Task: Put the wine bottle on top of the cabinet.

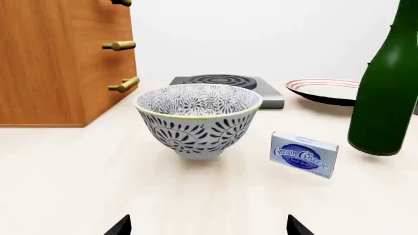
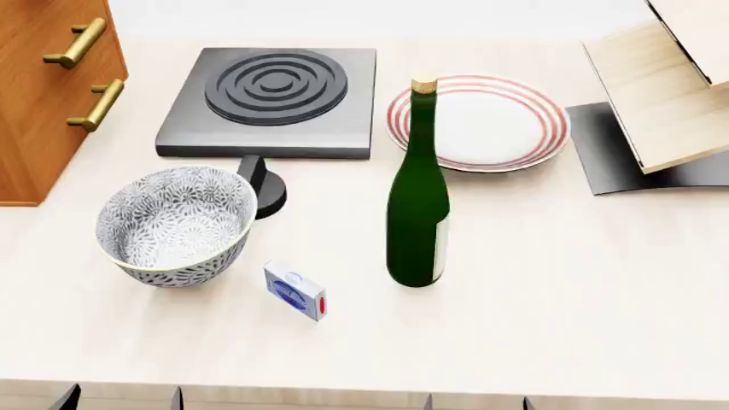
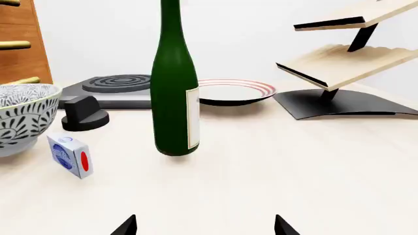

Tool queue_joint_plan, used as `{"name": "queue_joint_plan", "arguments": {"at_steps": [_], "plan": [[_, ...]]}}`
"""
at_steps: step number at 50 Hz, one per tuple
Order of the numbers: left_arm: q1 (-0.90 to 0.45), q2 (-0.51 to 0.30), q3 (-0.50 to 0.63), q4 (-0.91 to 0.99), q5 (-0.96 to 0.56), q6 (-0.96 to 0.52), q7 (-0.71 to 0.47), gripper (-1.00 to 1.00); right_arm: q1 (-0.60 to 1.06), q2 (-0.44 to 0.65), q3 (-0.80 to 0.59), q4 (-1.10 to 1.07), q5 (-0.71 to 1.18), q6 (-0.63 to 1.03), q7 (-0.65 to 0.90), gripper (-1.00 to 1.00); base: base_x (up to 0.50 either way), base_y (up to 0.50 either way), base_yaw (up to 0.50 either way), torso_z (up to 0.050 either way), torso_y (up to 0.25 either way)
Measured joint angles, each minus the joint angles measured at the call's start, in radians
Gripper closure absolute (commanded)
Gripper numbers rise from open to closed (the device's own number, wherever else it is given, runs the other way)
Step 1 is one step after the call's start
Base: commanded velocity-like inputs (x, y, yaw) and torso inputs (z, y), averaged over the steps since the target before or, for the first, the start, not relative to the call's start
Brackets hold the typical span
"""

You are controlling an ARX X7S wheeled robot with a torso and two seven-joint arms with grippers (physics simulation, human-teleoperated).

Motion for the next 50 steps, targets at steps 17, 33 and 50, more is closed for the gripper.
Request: {"name": "queue_joint_plan", "arguments": {"at_steps": [17,33,50], "plan": [[-0.002,-0.035,0.041,-0.003,-0.029,-0.008,-0.042,-1.0,0.001,0.034,-0.041,0.0,0.033,0.005,0.042,-1.0,0.0,0.0,0.0,0.0,0.0],[-0.002,-0.061,0.071,0.001,-0.072,-0.009,-0.064,-1.0,0.002,0.062,-0.073,-0.006,0.064,0.007,0.075,-1.0,0.0,0.0,0.0,0.0,0.0],[0.014,-0.088,0.105,0.054,-0.084,-0.014,-0.088,-1.0,-0.01,0.085,-0.094,-0.035,0.078,0.005,0.111,-1.0,0.0,0.0,0.0,0.0,0.0]]}}
